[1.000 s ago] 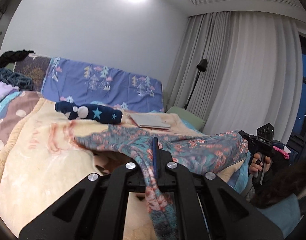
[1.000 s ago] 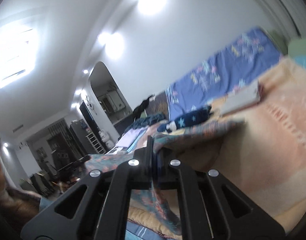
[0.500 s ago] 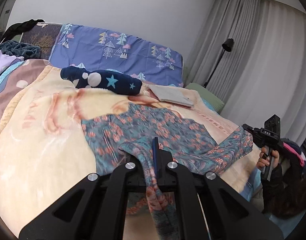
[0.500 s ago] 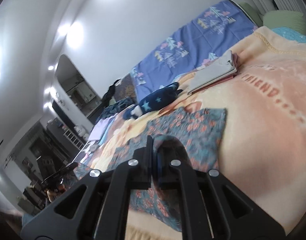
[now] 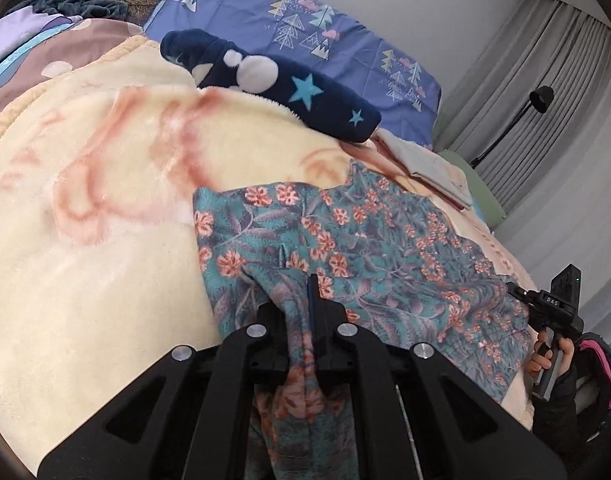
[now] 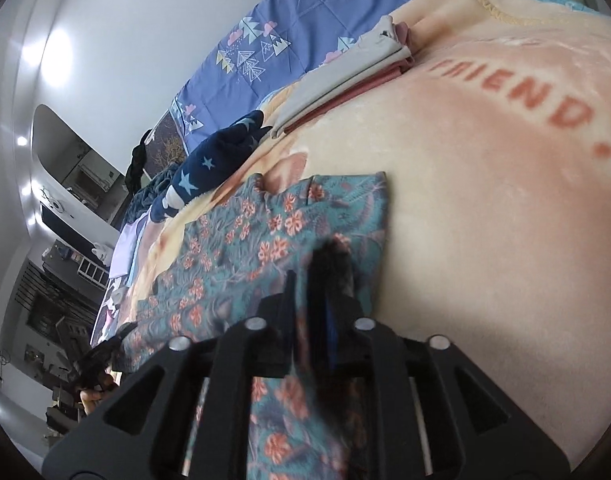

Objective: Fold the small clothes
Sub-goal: 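Carry the hem with both grippers over toward the collar and open them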

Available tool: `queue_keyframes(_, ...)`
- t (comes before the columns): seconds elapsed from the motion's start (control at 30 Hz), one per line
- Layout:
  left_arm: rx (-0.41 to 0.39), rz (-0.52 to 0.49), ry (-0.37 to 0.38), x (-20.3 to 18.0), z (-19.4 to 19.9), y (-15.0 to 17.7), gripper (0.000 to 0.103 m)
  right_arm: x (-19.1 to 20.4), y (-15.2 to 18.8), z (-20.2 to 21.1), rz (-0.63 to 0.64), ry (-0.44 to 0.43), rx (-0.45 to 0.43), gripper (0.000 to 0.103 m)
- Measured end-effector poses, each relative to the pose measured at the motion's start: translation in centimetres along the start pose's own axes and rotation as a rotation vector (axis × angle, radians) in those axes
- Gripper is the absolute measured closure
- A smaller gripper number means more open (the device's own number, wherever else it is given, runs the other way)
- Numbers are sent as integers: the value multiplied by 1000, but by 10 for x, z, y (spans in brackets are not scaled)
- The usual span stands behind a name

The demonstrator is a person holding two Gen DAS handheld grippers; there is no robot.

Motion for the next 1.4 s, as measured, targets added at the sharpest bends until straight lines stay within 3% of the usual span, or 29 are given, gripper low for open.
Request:
queue_keyframes(0.07,-18,-10,14,-4,12,-2,85,2,3,12,24,-8,-3,87)
queue_keyframes(0.23,-13,-36,26,-6,35,14,79,13,24,46,125,4,-16,80)
queue_keyframes(0.37,14,-38,28,-5,43,30,79,16,35,55,174,26,-8,80)
queue_keyframes(0.4,21,-42,24,-5,44,33,79,17,36,54,191,38,-5,85)
queue_keyframes(0.43,30,-45,16,-7,45,36,87,18,37,54,199,47,-5,97)
queue_keyframes(0.47,35,-45,7,-8,45,36,93,19,36,52,201,51,-5,97)
queue_keyframes(0.53,30,-26,0,-12,50,34,94,22,32,55,188,38,-24,97)
queue_keyframes(0.7,-53,-18,29,-36,64,-10,95,38,-10,62,106,-82,-91,97)
queue_keyframes(0.8,-110,-8,-2,-38,50,-55,95,38,-52,48,47,-77,-133,97)
queue_keyframes(0.83,-131,-4,-44,-32,39,-70,94,34,-67,39,21,-57,-150,97)
queue_keyframes(0.9,-148,-14,-163,-16,13,-88,91,26,-84,15,-2,-36,-144,89)
queue_keyframes(0.93,-131,-18,-215,-7,-3,-91,79,19,-88,2,-21,-2,-131,72)
queue_keyframes(0.97,-112,1,-252,3,-13,-90,64,14,-88,-6,-36,19,-117,64)
queue_keyframes(1.0,-98,34,-268,12,-18,-88,62,9,-87,-14,-52,27,-97,62)
queue_keyframes(1.1,-94,96,-192,25,-15,-81,58,1,-80,-19,-18,21,-69,62)
queue_keyframes(1.17,-87,62,-200,30,-14,-80,52,-6,-78,-23,23,54,-48,62)
queue_keyframes(1.4,52,27,-205,39,-49,-73,51,-11,-86,-56,33,74,32,62)
Point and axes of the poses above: each gripper's, at about its wrist camera, not at the fingertips, and z roughly against the way its jaws point, x to its left, y to its underside, the point moved 7 cm from there along -z, roughly the way its jaws point, and after that the axes turned 1 degree about -x, right-handed, at the moved point
